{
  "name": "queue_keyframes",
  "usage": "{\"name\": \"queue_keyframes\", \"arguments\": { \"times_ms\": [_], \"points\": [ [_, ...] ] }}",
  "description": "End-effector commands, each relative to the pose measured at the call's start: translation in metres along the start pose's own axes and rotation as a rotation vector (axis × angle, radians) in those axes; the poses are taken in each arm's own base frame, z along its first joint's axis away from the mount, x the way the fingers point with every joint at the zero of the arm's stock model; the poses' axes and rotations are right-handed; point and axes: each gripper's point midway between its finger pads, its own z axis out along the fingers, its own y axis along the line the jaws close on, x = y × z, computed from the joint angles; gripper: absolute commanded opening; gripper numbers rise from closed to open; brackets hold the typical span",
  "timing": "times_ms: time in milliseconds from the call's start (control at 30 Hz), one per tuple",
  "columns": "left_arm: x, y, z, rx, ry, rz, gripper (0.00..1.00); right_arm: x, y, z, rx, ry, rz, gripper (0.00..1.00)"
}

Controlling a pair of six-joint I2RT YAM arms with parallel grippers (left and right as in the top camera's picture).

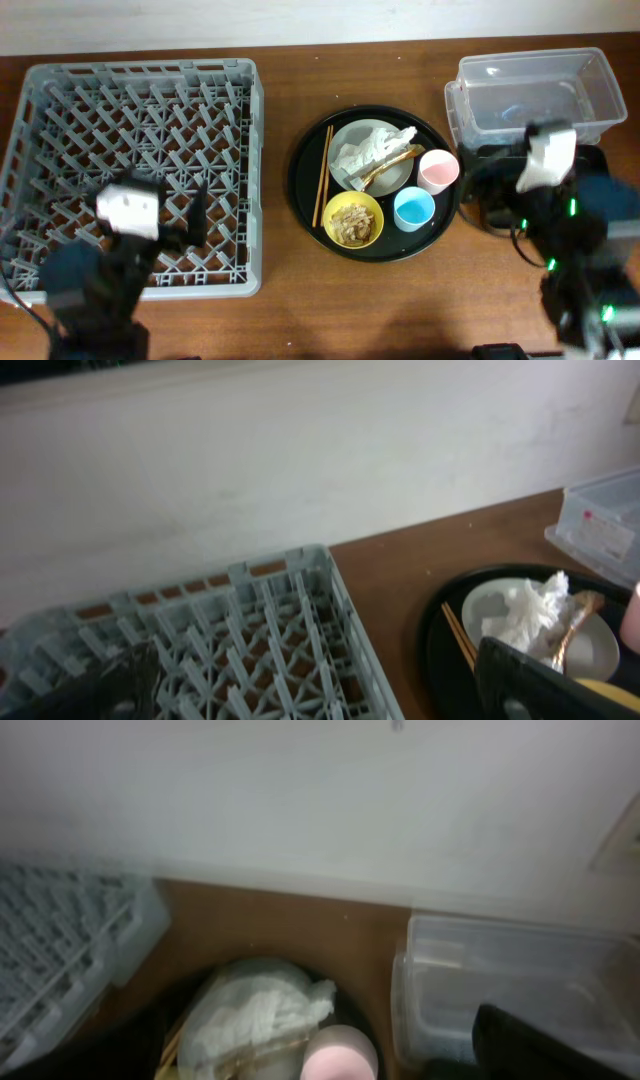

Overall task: Sort waste into correct bins and load items into the dishwasher rack
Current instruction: 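Raise both arms from rest toward the table items, then grasp the crumpled tissue and wrapper on the white plate with right gripper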

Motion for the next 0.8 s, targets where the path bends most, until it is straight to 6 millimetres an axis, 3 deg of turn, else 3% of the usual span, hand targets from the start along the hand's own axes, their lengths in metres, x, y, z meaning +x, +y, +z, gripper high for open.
{"name": "queue_keyframes", "arguments": {
  "times_ms": [0, 67, 133, 233, 300, 367, 433, 533, 600, 767],
  "points": [
    [-0.005, 0.014, 0.038, 0.04, 0.204, -0.057, 0.99, -0.022, 0.012, 0.031, -0.109, 0.168, 0.027, 0.98],
    [0.007, 0.023, 0.069, 0.071, 0.332, -0.069, 0.99, -0.02, 0.023, 0.059, -0.206, 0.334, 0.08, 0.98],
    [0.027, 0.028, 0.098, 0.098, 0.409, -0.101, 0.99, -0.022, 0.054, 0.084, -0.421, 0.41, 0.152, 0.98],
    [0.082, 0.029, 0.13, 0.131, 0.568, -0.164, 0.99, -0.02, 0.091, 0.124, -0.735, 0.402, 0.238, 0.98],
    [0.11, 0.027, 0.14, 0.149, 0.65, -0.195, 0.99, 0.011, 0.098, 0.162, -0.725, 0.503, 0.327, 0.98],
    [0.132, 0.025, 0.145, 0.163, 0.718, -0.22, 0.99, 0.058, 0.096, 0.197, -0.534, 0.654, 0.394, 0.99],
    [0.136, 0.025, 0.146, 0.163, 0.729, -0.224, 0.99, 0.096, 0.088, 0.218, -0.259, 0.746, 0.369, 0.98],
    [0.129, 0.029, 0.152, 0.155, 0.692, -0.21, 0.99, 0.117, 0.085, 0.223, 0.088, 0.744, 0.265, 0.99],
    [0.128, 0.029, 0.153, 0.155, 0.687, -0.208, 0.99, 0.135, 0.081, 0.214, 0.306, 0.762, 0.368, 0.99],
    [0.128, 0.029, 0.153, 0.155, 0.688, -0.208, 0.99, 0.186, 0.081, 0.225, 0.459, 0.846, 0.538, 0.98]
  ]
}}
